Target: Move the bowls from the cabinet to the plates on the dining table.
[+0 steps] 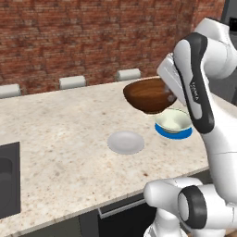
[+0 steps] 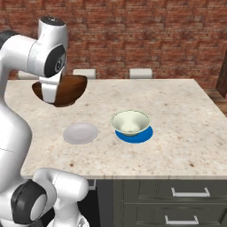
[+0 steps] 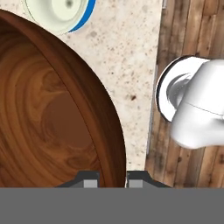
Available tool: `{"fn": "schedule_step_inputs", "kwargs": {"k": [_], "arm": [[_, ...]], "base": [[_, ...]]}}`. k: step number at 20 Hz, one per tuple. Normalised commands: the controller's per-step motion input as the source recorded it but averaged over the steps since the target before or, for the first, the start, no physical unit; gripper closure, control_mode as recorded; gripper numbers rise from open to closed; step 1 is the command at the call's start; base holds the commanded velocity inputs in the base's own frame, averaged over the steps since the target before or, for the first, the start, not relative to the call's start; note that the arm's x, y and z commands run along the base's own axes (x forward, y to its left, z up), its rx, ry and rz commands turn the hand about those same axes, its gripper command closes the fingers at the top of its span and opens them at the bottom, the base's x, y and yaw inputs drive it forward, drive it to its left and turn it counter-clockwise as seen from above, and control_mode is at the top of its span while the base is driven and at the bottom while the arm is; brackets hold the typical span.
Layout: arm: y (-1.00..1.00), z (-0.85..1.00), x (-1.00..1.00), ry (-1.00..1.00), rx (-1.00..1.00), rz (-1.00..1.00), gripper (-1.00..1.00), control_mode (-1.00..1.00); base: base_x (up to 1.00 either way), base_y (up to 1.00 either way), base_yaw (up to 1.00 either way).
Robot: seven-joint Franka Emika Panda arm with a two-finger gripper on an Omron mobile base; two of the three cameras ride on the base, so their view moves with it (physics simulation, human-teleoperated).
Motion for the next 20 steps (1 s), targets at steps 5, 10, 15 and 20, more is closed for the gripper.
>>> {"fn": "schedule_step_inputs", "kwargs": {"k": [5, 10, 15, 20], "arm": [[0.24, -0.34, 0.03, 0.00, 0.02, -0.07, 1.00, -1.00], [0.31, -0.37, 0.07, -0.02, 0.05, -0.10, 1.00, -1.00], [0.31, -0.27, 0.18, -0.03, 0.06, -0.13, 1.00, -1.00], [0.34, -0.28, 0.13, -0.04, 0.04, -0.14, 1.00, -1.00]], "base": [[0.00, 0.00, 0.00], [0.00, 0.00, 0.00], [0.00, 0.00, 0.00], [0.00, 0.00, 0.00]]}}
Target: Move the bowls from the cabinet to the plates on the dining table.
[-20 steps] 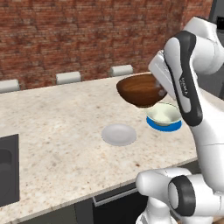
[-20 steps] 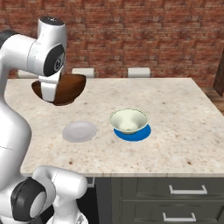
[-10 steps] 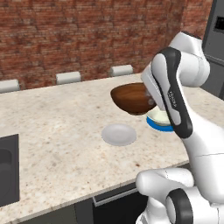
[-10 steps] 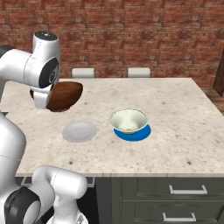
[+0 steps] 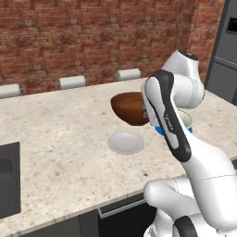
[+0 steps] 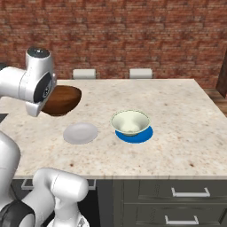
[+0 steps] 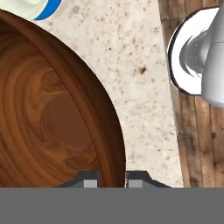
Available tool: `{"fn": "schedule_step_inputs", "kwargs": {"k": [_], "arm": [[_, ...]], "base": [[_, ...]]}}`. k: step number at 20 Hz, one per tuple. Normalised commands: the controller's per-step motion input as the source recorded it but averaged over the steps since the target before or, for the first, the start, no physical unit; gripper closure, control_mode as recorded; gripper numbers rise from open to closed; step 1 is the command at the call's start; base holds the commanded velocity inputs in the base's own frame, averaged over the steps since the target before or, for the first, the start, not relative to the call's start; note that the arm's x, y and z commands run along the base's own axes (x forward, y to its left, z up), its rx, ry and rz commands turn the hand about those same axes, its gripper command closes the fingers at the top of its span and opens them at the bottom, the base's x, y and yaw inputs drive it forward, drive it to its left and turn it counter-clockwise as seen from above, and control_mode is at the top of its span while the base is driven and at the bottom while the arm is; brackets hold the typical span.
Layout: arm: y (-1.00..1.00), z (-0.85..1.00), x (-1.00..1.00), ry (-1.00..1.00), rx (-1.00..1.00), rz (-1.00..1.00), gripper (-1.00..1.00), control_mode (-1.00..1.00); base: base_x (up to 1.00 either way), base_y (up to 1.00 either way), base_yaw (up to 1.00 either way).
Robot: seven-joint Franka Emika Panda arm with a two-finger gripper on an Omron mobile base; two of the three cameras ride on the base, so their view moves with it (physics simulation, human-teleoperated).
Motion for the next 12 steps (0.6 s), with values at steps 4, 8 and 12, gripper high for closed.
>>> {"fn": "schedule_step_inputs", "kwargs": {"k": [4, 8, 12], "arm": [[0.25, -0.40, 0.17, 0.01, 0.00, -0.14, 1.00, -1.00], [0.21, -0.40, 0.24, 0.00, 0.00, -0.16, 1.00, -1.00], [0.14, -0.48, 0.38, -0.05, 0.00, -0.17, 1.00, -1.00]], "base": [[0.00, 0.00, 0.00], [0.00, 0.00, 0.00], [0.00, 0.00, 0.00]]}}
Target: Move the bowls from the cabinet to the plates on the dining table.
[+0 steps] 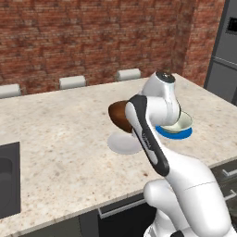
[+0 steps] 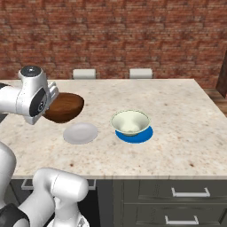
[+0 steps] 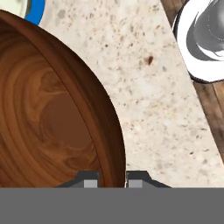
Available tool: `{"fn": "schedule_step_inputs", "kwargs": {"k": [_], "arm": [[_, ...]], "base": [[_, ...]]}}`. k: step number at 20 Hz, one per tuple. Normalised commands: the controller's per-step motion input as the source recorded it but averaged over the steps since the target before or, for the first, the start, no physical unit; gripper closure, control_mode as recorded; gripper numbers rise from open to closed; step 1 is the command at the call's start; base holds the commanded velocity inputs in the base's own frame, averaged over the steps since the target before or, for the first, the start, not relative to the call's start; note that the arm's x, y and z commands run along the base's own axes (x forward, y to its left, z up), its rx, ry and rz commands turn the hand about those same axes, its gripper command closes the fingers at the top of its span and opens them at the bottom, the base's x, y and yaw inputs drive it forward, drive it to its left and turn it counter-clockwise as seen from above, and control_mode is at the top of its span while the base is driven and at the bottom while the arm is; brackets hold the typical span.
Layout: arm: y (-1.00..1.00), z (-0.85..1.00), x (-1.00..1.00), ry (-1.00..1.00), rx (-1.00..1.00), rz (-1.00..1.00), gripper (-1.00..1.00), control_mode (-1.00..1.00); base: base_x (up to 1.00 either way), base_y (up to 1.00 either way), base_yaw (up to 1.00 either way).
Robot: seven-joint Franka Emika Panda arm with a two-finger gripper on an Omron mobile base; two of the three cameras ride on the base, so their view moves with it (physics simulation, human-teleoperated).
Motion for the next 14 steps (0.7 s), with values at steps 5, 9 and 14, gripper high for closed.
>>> {"fn": "schedule_step_inputs", "kwargs": {"k": [5, 9, 14], "arm": [[0.15, -0.37, 0.43, -0.02, 0.01, -0.17, 1.00, -1.00], [0.16, -0.29, 0.43, 0.00, 0.01, -0.16, 1.00, -1.00], [0.18, -0.15, 0.39, 0.02, 0.01, -0.18, 1.00, -1.00]], "base": [[0.00, 0.00, 0.00], [0.00, 0.00, 0.00], [0.00, 0.00, 0.00]]}}
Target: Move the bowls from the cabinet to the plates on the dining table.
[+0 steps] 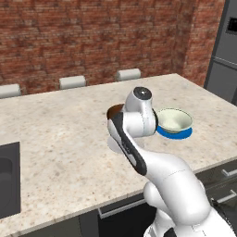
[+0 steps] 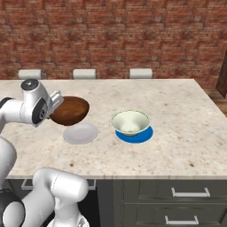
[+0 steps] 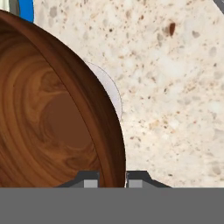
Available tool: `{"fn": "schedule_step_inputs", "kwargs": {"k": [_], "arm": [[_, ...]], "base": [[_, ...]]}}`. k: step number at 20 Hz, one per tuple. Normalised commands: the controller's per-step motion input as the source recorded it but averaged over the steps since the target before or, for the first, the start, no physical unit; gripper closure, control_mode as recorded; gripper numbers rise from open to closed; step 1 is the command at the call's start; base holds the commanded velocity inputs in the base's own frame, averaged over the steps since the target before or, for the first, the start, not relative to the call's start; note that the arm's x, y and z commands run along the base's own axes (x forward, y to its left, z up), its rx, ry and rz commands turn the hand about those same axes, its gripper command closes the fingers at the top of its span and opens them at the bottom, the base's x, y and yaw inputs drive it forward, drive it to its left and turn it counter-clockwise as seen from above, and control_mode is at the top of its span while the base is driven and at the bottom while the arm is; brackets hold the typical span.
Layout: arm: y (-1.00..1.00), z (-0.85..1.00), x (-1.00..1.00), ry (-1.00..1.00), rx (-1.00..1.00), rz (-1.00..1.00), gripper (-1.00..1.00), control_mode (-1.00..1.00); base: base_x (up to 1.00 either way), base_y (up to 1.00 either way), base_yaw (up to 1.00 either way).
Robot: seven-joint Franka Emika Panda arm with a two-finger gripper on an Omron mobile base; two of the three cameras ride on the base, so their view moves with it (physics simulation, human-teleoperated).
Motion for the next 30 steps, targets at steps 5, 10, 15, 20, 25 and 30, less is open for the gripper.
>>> {"fn": "schedule_step_inputs", "kwargs": {"k": [5, 10, 15, 20, 25, 30], "arm": [[0.06, -0.18, 0.34, 0.02, 0.00, -0.19, 1.00, -1.00], [0.02, -0.21, 0.24, 0.11, 0.00, -0.18, 1.00, -1.00], [0.14, -0.15, 0.15, 0.13, 0.00, -0.15, 1.00, -1.00], [0.22, -0.17, 0.20, 0.01, 0.01, -0.11, 1.00, -1.00], [0.14, -0.32, 0.18, 0.00, 0.01, -0.09, 1.00, -1.00], [0.07, -0.33, 0.16, 0.00, 0.02, -0.07, 1.00, -1.00]], "base": [[0.00, 0.00, 0.00], [0.00, 0.00, 0.00], [0.00, 0.00, 0.00], [0.00, 0.00, 0.00], [0.00, 0.00, 0.00], [0.00, 0.00, 0.00]]}}
